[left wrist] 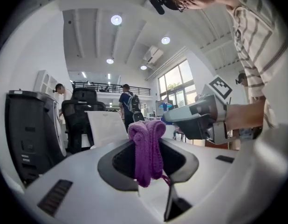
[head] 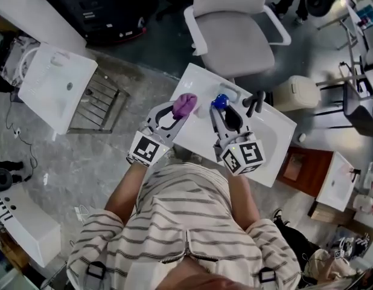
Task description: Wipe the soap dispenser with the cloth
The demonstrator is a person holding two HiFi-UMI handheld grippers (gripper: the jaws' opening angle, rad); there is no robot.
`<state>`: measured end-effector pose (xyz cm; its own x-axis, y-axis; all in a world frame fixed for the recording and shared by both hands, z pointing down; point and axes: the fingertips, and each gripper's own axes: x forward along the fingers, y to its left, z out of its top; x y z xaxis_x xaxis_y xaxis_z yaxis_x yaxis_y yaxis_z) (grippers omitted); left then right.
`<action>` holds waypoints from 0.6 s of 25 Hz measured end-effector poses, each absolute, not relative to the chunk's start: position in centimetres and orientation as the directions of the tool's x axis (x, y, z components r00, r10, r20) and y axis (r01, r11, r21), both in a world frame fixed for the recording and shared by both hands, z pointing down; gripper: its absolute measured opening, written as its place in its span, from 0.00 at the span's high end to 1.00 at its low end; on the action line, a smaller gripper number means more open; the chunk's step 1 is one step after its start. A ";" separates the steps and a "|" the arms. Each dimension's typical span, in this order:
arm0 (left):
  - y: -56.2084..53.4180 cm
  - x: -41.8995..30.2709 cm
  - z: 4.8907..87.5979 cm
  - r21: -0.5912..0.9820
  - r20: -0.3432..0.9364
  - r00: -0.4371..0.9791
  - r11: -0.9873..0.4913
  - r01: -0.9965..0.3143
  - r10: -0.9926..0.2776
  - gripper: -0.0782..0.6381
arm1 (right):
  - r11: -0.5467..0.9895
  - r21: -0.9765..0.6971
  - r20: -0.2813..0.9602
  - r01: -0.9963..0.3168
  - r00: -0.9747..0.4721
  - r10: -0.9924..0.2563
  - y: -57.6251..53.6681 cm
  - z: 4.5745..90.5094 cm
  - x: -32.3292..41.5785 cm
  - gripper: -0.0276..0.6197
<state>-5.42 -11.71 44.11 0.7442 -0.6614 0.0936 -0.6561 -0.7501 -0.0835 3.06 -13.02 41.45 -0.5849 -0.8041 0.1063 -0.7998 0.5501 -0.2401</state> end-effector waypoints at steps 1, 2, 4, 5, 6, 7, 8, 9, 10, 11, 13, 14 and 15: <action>-11.8 -5.9 44.2 -0.080 0.095 0.725 -0.731 -0.678 -0.682 0.73 | 0.536 -0.234 0.116 -0.811 -0.571 -0.813 -13.3 41.9 2.9 0.76; -11.9 -6.3 44.3 -0.073 0.096 0.707 -0.713 -0.697 -0.701 0.73 | 0.524 -0.225 0.126 -0.821 -0.558 -0.820 -13.5 42.4 2.7 0.75; -12.2 -7.2 44.7 -0.070 0.106 0.673 -0.681 -0.729 -0.732 0.73 | 0.502 -0.217 0.143 -0.837 -0.536 -0.832 -13.9 43.4 2.3 0.75; -12.3 -7.7 44.9 -0.082 0.116 0.654 -0.664 -0.743 -0.747 0.73 | 0.492 -0.219 0.151 -0.843 -0.527 -0.836 -14.1 43.9 2.1 0.75; -12.5 -8.2 45.2 -0.095 0.127 0.635 -0.647 -0.757 -0.762 0.73 | 0.481 -0.221 0.158 -0.848 -0.518 -0.840 -14.3 44.4 1.8 0.75; -12.7 -8.7 45.5 -0.103 0.137 0.618 -0.631 -0.769 -0.774 0.73 | 0.472 -0.224 0.166 -0.853 -0.510 -0.844 -14.5 44.9 1.5 0.75; -12.8 -9.2 45.7 -0.104 0.143 0.603 -0.618 -0.779 -0.785 0.73 | 0.463 -0.224 0.174 -0.857 -0.503 -0.847 -14.8 45.5 1.2 0.75; -13.0 -9.7 46.0 -0.102 0.146 0.592 -0.607 -0.788 -0.793 0.73 | 0.456 -0.224 0.180 -0.861 -0.497 -0.849 -15.1 46.0 0.9 0.75; -13.2 -10.2 46.2 -0.099 0.148 0.582 -0.597 -0.796 -0.800 0.73 | 0.450 -0.223 0.186 -0.865 -0.491 -0.851 -15.3 46.5 0.6 0.75; -13.4 -10.6 46.3 -0.097 0.151 0.572 -0.588 -0.803 -0.806 0.73 | 0.442 -0.225 0.192 -0.869 -0.484 -0.854 -15.6 47.0 0.3 0.75; -13.6 -11.2 46.7 -0.099 0.163 0.557 -0.575 -0.812 -0.815 0.73 | 0.421 -0.231 0.207 -0.877 -0.467 -0.859 -16.2 48.0 -0.2 0.75; -13.7 -11.5 46.9 -0.102 0.168 0.551 -0.570 -0.815 -0.818 0.73 | 0.410 -0.235 0.218 -0.881 -0.459 -0.861 -16.5 48.6 -0.4 0.75; -13.8 -11.7 47.1 -0.104 0.172 0.546 -0.566 -0.818 -0.820 0.73 | 0.400 -0.237 0.230 -0.885 -0.451 -0.862 -16.8 49.3 -0.7 0.75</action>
